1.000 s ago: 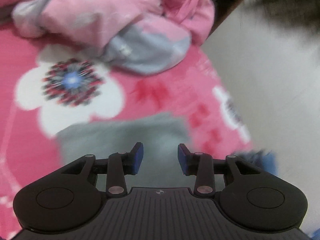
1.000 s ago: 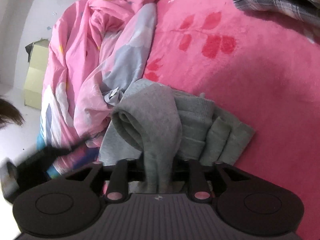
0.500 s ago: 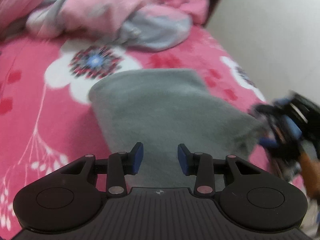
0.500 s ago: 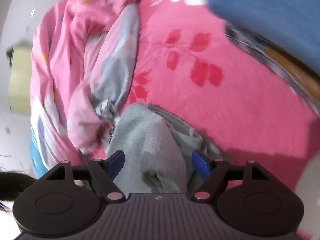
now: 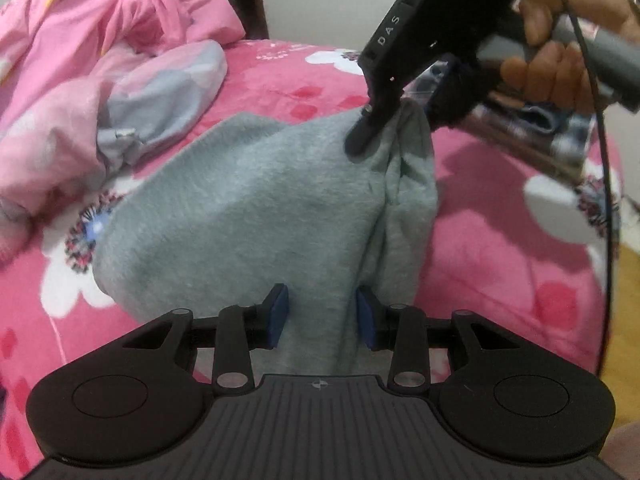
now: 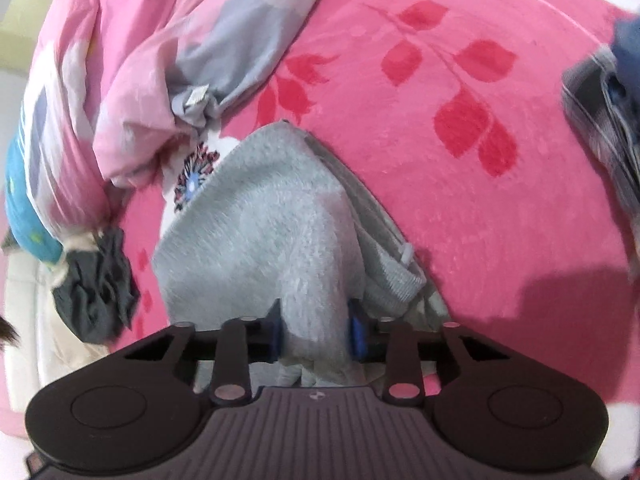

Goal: Fold clothes

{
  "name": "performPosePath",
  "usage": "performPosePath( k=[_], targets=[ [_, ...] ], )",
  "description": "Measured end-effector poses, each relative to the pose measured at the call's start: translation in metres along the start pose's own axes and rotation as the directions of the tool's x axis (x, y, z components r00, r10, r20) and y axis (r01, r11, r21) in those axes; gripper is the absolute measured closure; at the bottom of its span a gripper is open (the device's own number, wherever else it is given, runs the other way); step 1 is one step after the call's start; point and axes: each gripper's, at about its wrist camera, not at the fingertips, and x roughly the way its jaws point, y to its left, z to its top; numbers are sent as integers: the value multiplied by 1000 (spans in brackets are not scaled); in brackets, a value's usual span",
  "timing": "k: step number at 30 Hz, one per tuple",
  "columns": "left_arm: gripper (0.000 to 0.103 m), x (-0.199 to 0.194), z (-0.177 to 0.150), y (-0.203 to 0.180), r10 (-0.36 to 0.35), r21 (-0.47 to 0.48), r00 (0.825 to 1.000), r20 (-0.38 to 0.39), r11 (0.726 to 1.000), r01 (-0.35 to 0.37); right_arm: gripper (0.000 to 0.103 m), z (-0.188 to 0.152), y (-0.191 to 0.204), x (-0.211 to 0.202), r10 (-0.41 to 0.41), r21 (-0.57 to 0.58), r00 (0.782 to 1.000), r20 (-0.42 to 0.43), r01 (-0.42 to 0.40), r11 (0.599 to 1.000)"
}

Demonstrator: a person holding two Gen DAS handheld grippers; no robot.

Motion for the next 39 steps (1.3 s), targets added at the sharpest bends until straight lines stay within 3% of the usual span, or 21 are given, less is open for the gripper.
performPosePath(
  k=[1,3,6,8,12,13,15,16,17,20,21,24,27,28,31,33,35,39],
  targets=[
    [86,-1,1,0,16,-9,1000,14,1000,-16,82,0,2,-1,-8,-16,1000,5,9,1000],
    [95,-8,1,1,61,-35,997,56,998,-59,85,0,9,-9,27,-51,999,46,-25,998],
    [97,-37,3,2,184,-51,969,165,983,-178,86,-2,25,-27,122,-151,983,137,-101,983],
    [97,-50,1,-4,229,-15,952,204,973,-231,86,-5,27,-28,154,-211,975,158,-119,970],
    [97,-35,-10,-22,216,102,961,170,967,-235,86,-10,-3,3,127,-93,988,83,-119,989],
    [97,-37,-9,-23,231,111,955,188,961,-254,86,-8,-1,-2,166,-102,979,115,-155,983],
    [97,-47,-2,-21,277,73,930,240,951,-302,86,-7,8,-22,269,-205,941,205,-227,952],
    [97,-50,-1,-22,279,56,928,248,952,-302,86,-8,6,-28,295,-241,929,225,-240,940],
    [97,-48,-3,-28,268,73,933,238,953,-293,86,-10,-1,-27,283,-241,934,220,-229,943],
    [96,-24,-19,-49,226,144,961,161,957,-250,82,-24,-34,-2,151,-169,981,124,-129,977],
    [96,-17,-24,-53,228,164,963,142,954,-250,80,-25,-43,-2,143,-115,984,109,-131,985],
    [96,-17,-23,-46,230,127,963,141,960,-248,61,-25,-44,-31,151,-43,969,195,-146,988],
    [96,-22,-17,-29,202,36,971,124,977,-208,60,-43,-46,-63,117,-1,947,298,-122,993],
    [96,-23,-15,-26,192,18,974,124,980,-196,61,-50,-45,-68,118,-1,948,297,-123,992],
    [96,-26,-11,-17,169,-42,979,116,985,-165,74,-75,-28,-53,161,-81,975,154,-150,985],
    [96,-28,-10,-14,164,-66,979,120,985,-157,82,-89,-10,-34,187,-170,980,69,-173,970],
    [96,-31,-9,-13,160,-77,979,130,986,-151,89,-95,7,-16,200,-248,978,63,-179,952],
    [96,-35,-10,-12,153,-59,976,153,988,-146,91,-99,26,14,230,-338,969,91,-187,922]
  ],
)
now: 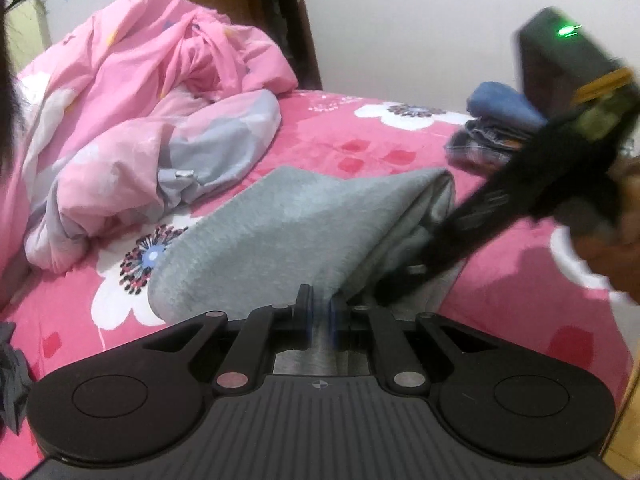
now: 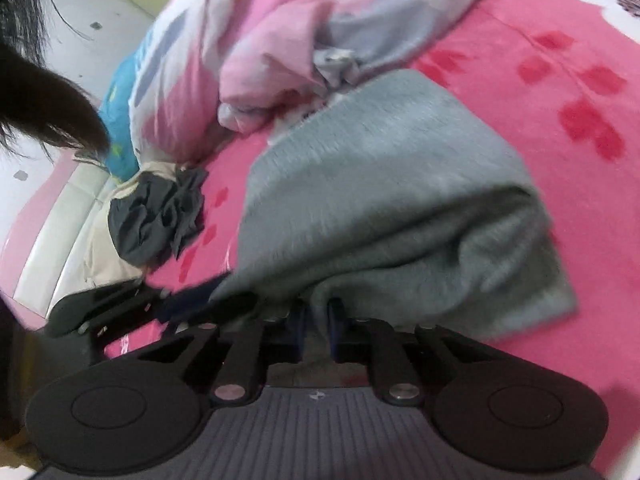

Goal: Fold clothes

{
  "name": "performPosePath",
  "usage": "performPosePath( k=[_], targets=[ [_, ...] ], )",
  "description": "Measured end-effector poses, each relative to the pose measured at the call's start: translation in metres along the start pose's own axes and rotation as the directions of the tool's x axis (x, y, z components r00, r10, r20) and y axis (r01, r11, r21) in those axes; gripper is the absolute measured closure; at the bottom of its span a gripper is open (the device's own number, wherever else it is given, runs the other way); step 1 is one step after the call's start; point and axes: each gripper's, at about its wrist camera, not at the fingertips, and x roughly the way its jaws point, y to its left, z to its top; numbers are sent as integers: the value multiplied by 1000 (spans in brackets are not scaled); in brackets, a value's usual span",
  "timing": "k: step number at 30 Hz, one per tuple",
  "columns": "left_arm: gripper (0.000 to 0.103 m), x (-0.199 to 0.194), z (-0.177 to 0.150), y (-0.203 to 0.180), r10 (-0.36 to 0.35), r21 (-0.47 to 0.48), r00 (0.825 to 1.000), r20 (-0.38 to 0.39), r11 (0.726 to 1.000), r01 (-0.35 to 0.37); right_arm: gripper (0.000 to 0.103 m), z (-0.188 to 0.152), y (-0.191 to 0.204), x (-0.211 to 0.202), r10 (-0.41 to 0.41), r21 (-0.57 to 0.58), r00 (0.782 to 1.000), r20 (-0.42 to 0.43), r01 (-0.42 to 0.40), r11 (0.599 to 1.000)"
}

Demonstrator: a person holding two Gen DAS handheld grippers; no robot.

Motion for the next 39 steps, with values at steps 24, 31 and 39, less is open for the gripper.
performPosePath(
  k=[24,31,39],
  targets=[
    [96,15,-53,-44,36,379,999,7,925,-36,58,56,-52,-58,-168,107,982,86,158,982],
    [95,6,-46,-43,46,381,998,50,923,-61,87,61,-21,-52,-174,-192,982,73,185,964],
    [95,17,-61,-60,8,511,998,55,859,-35,68,35,-70,-40,-291,-145,956,29,292,945]
  ],
)
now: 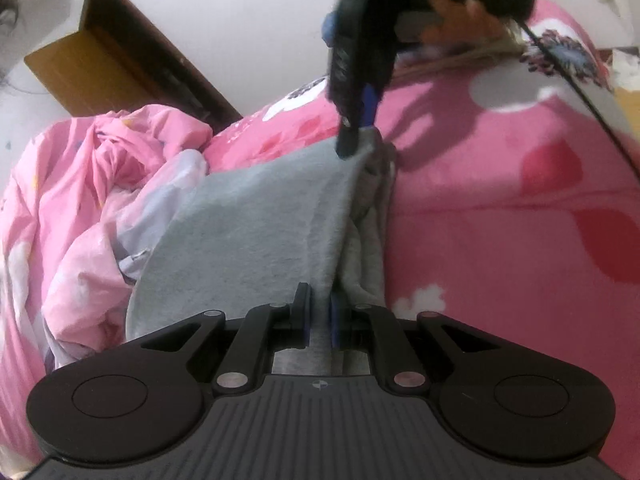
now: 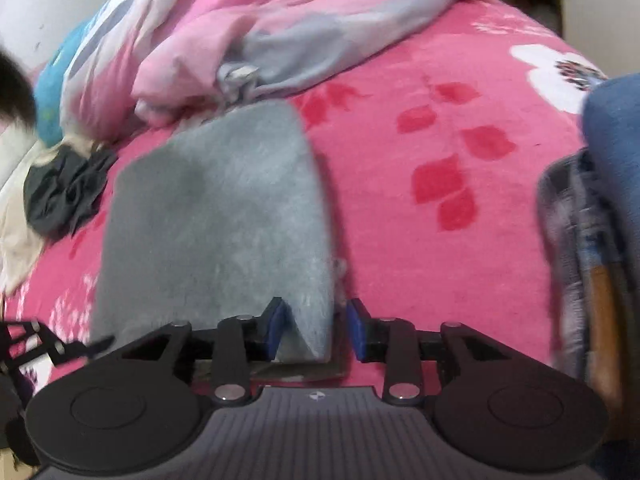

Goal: Fold clothes

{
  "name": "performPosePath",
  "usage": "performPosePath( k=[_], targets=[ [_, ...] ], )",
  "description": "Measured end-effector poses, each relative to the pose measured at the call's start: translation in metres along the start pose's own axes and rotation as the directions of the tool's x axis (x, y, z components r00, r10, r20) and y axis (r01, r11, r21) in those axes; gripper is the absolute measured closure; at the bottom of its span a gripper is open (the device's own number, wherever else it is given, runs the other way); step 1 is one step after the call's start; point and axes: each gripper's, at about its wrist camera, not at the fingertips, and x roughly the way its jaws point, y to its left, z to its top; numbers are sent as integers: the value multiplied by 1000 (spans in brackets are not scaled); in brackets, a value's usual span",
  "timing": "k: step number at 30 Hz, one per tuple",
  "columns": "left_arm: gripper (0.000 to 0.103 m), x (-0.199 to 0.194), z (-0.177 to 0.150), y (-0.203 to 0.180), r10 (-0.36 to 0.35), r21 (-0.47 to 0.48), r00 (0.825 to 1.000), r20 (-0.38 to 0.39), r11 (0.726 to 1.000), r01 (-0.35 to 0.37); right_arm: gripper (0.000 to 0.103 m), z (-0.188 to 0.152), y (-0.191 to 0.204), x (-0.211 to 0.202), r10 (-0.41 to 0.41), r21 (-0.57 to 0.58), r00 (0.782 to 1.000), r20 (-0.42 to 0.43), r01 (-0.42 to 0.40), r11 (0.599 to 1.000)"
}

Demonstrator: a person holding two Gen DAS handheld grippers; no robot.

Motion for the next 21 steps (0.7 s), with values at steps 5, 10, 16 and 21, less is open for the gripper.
performPosePath(
  k=[5,10,16,21],
  targets=[
    [95,0,-2,4,-8,-3,1000,1,1000,8,70,8,5,-47,-85,37,991,105,81,996],
    [95,0,0,5,-11,-17,1000,-2,1000,11,70,26,53,-59,19,-181,982,186,16,983],
    [91,-5,4,11,-9,-56,1000,-18,998,8,71,20,57,39,-95,-366,994,54,109,924],
    [86,-30,9,31,-9,-193,1000,-17,981,6,71,40,60,13,-72,-319,989,132,112,941]
  ],
)
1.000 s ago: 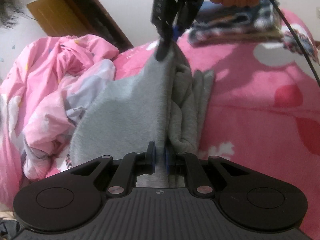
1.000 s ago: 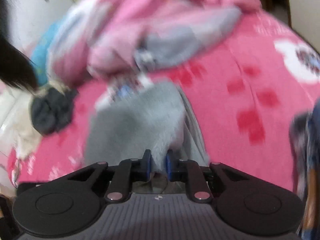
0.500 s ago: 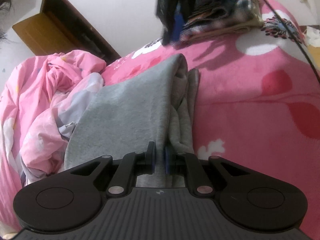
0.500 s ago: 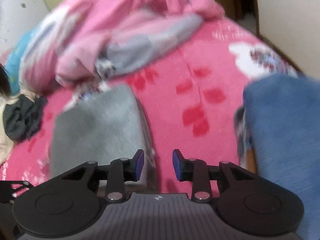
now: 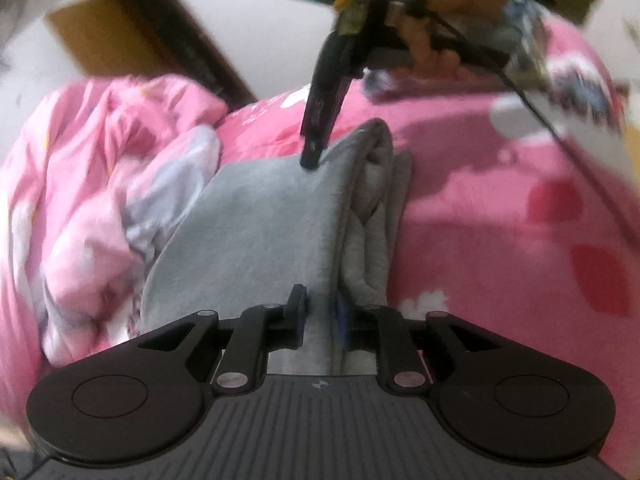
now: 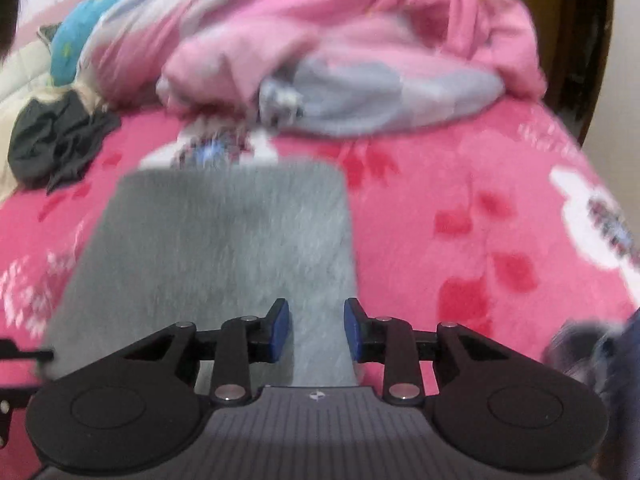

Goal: Fold clothes

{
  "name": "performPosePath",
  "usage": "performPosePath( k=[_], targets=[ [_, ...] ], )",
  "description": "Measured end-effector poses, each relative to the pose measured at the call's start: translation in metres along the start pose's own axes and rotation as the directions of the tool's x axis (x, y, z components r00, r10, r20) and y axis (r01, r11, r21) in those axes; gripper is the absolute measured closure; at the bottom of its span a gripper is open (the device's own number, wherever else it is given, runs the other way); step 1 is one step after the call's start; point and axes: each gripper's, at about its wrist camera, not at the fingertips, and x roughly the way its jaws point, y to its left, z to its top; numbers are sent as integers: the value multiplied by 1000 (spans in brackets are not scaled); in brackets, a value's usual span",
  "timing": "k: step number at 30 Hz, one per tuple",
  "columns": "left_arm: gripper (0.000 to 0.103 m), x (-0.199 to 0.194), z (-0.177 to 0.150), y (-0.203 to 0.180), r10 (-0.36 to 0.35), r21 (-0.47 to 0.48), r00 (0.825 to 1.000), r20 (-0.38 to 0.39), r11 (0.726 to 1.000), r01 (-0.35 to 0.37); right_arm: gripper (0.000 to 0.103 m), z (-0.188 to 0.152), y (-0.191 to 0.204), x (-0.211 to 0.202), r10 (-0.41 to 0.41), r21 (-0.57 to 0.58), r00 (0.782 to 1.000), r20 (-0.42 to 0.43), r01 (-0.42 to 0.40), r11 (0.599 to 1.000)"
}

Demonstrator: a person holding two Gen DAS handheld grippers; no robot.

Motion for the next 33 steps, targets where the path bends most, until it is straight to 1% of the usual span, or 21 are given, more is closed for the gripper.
performPosePath(
  k=[2,3,6,8,9,10,11,12,14,17,18,20,22,23,24,26,27,28,29,31,33],
  targets=[
    [84,-15,5,8,67,-55,997,33,996,-65,71,16,1,-10,20,-14,998,59,-20,1000],
    [84,-19,7,11,94,-72,995,35,993,-91,71,24,3,-7,37,-29,996,78,-35,999],
    [83,-12,8,16,139,-115,990,6,984,-138,71,48,13,17,101,-95,989,107,-91,991],
    [83,7,5,13,134,-137,990,-39,981,-138,71,55,19,43,118,-126,988,97,-105,986],
    [84,17,0,10,115,-156,991,-70,980,-124,71,53,21,61,108,-131,992,68,-98,986],
    [86,28,-4,7,94,-175,990,-101,978,-111,74,48,21,81,95,-134,995,22,-91,987],
    [91,33,-8,3,93,-176,990,-108,978,-111,74,41,20,96,88,-134,996,1,-87,987],
    [91,34,-11,-2,108,-161,989,-97,979,-123,74,36,18,104,91,-130,996,17,-88,988],
    [93,36,-15,-9,129,-153,988,-81,978,-140,75,38,20,109,80,-131,997,13,-78,988],
    [93,32,-17,-5,119,-233,989,-84,963,-136,74,53,39,90,23,-161,1000,-1,-23,987],
    [93,31,-19,-6,119,-246,990,-79,960,-135,74,58,47,79,48,-173,999,22,-44,984],
    [93,29,-23,-8,125,-245,991,-57,960,-135,74,66,68,57,155,-218,986,65,-137,966],
    [93,29,-27,-8,122,-265,992,-42,956,-129,74,71,95,54,259,-275,965,39,-239,931],
    [93,29,-28,-8,120,-271,992,-34,954,-125,75,72,106,62,285,-297,958,13,-269,916],
    [93,29,-30,-8,118,-271,993,-25,955,-120,75,72,114,78,283,-312,959,-15,-273,910],
    [93,29,-32,-8,112,-266,994,-6,958,-110,75,67,122,119,235,-305,970,-67,-244,921],
    [94,29,-34,-7,107,-267,994,-1,958,-103,75,65,123,139,223,-279,971,-87,-239,930],
    [94,30,-36,-4,96,-267,995,5,959,-91,75,63,118,152,235,-223,968,-89,-249,942],
    [94,29,-37,-2,82,-265,997,14,961,-76,76,63,115,152,241,-196,967,-80,-253,948],
    [94,28,-39,3,55,-261,998,31,964,-45,76,69,112,139,220,-166,972,-77,-230,959],
    [93,23,-38,14,10,-258,999,41,966,1,76,76,104,111,167,-119,985,-44,-171,978]
  ],
)
